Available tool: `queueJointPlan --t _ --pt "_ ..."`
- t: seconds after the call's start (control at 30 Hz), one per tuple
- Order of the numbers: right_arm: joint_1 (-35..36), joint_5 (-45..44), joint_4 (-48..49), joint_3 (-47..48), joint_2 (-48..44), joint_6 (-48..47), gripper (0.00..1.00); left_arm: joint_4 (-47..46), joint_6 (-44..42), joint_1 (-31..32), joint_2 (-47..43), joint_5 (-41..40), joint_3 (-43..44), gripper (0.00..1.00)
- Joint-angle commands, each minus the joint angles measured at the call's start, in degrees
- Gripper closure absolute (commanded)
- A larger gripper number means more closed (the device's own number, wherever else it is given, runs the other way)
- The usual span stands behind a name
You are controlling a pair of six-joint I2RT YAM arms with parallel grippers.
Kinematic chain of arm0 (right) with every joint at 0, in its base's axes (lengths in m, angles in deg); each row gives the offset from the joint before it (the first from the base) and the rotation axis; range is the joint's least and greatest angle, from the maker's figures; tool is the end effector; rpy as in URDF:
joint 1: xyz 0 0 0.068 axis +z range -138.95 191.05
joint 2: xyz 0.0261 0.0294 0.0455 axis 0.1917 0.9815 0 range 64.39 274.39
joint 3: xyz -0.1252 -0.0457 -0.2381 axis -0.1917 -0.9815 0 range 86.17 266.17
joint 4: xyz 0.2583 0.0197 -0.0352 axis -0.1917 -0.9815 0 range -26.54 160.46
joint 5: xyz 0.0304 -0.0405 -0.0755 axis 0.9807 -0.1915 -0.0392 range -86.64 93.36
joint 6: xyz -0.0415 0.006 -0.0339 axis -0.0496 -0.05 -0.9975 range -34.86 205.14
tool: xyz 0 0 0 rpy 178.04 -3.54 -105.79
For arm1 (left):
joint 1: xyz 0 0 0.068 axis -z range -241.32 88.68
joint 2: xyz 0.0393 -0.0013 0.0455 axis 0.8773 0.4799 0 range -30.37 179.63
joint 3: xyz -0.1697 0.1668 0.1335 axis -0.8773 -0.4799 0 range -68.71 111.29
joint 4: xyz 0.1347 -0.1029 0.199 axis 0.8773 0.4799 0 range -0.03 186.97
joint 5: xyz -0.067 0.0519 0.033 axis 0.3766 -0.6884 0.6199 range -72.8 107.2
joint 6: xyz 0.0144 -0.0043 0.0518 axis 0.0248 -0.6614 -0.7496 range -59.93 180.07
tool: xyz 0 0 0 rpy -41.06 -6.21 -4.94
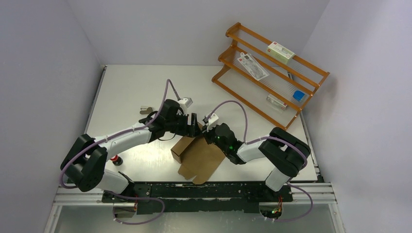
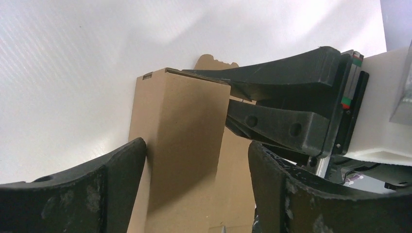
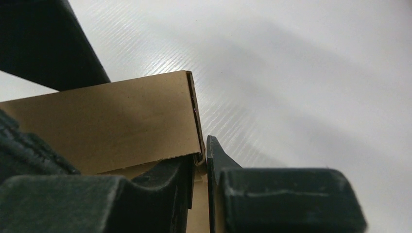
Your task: Fold the paper box
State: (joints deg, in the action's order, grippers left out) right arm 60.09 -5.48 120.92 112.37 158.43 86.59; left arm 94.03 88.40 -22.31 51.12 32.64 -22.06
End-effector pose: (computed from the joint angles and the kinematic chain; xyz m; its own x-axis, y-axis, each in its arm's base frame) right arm 0.1947 0.2159 0.1400 -0.2124 -0.2064 -0.9552 -0.6449 0.7639 -0.0216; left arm 0.2276 -0.1966 0.2158 -0.7939 0.0545 -0.6056 0.4442 0.7321 -0.5165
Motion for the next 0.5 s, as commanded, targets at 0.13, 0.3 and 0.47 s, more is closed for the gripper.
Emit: queueJointPlan --t 0.13,0.3,0.47 --pt "1.41 -8.26 4.78 1.70 2.16 2.78 0.85 -3.61 3.50 0.19 -3.38 4.74 -3.56 0.21" --pt "1.59 -7.65 5.35 1.73 2.45 4.00 0.84 -2.29 3.16 0.18 -4.21 4.03 -3.14 0.21" --pt "1.64 -4.70 4.88 1.35 1.37 5.03 0.70 3.58 0.84 0.17 -5.68 -2.05 -0.87 0.16"
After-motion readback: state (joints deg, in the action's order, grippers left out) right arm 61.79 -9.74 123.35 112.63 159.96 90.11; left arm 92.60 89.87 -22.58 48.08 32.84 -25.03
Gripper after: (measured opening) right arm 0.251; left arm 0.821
